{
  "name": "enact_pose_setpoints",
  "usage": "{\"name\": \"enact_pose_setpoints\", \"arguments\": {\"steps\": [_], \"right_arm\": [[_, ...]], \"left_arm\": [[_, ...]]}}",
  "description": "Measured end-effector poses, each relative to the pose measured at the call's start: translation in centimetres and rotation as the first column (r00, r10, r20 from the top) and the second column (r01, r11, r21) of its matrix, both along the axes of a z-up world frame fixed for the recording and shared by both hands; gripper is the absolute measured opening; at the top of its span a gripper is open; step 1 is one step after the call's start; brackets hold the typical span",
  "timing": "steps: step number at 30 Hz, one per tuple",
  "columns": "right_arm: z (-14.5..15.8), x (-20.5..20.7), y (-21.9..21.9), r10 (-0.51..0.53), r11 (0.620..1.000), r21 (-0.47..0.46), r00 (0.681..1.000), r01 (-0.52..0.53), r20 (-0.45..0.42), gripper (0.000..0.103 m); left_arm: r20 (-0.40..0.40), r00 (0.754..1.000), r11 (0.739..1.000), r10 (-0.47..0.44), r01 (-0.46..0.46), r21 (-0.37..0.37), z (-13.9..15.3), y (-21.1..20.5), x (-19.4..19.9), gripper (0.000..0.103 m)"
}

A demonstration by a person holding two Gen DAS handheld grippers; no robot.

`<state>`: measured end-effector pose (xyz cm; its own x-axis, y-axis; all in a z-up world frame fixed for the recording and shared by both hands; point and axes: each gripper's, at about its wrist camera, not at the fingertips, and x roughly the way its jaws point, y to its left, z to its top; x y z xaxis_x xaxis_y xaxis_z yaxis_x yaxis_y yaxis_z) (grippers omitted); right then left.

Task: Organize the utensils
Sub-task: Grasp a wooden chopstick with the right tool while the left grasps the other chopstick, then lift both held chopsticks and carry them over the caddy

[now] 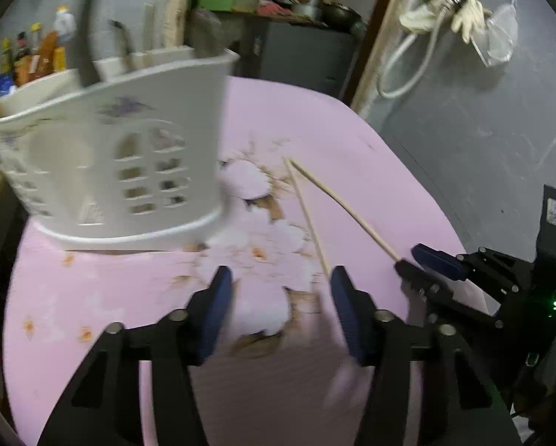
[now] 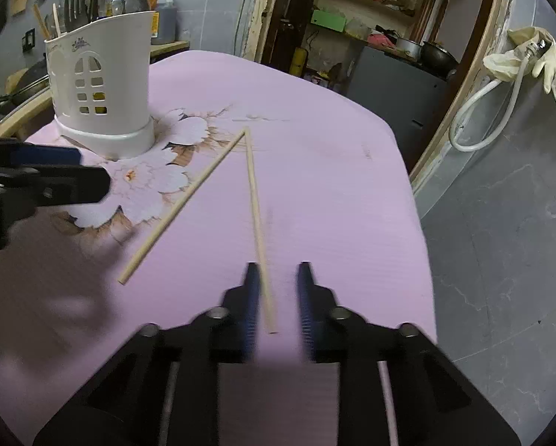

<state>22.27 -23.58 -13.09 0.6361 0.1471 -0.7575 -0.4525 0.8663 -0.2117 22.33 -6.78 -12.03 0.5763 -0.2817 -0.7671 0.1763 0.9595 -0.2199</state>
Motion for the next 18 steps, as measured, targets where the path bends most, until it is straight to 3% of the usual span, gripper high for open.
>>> {"name": "enact_pose_setpoints", "arguments": {"steps": [3, 6, 12, 15, 18], "right_arm": [[0.0, 0.3, -0.6, 0.000, 1.000, 0.011, 1.000, 0.001, -0.002, 0.004], [0.1, -0.1, -1.4, -0.022, 1.000, 0.011, 1.000, 0.022, -0.002, 0.004], [0.4, -0.8, -2.9, -0.091, 0.994, 0.055, 0.995, 0.093, -0.043, 0.004], [0.5, -1.4, -3.4, -0.118, 0.988, 0.090, 0.990, 0.125, -0.077, 0.004], [0.6, -1.9, -3.8, -0.128, 0.982, 0.125, 0.985, 0.142, -0.115, 0.004]], "left_arm": [[-0.030, 0.999, 0.999, -0.038, 0.038, -0.022, -0.5, -1.0, 1.0, 0.033], [-0.049, 0.997, 0.998, -0.060, 0.058, -0.031, -0.8, -1.9, 2.2, 0.031], [-0.146, 0.987, 0.996, -0.064, 0.071, 0.048, -2.0, -3.7, 4.6, 0.015], [-0.148, 0.987, 0.995, -0.056, 0.067, 0.072, -2.0, -4.0, 4.7, 0.004], [-0.148, 0.988, 0.994, -0.052, 0.066, 0.090, -1.9, -3.9, 4.1, 0.003]]}}
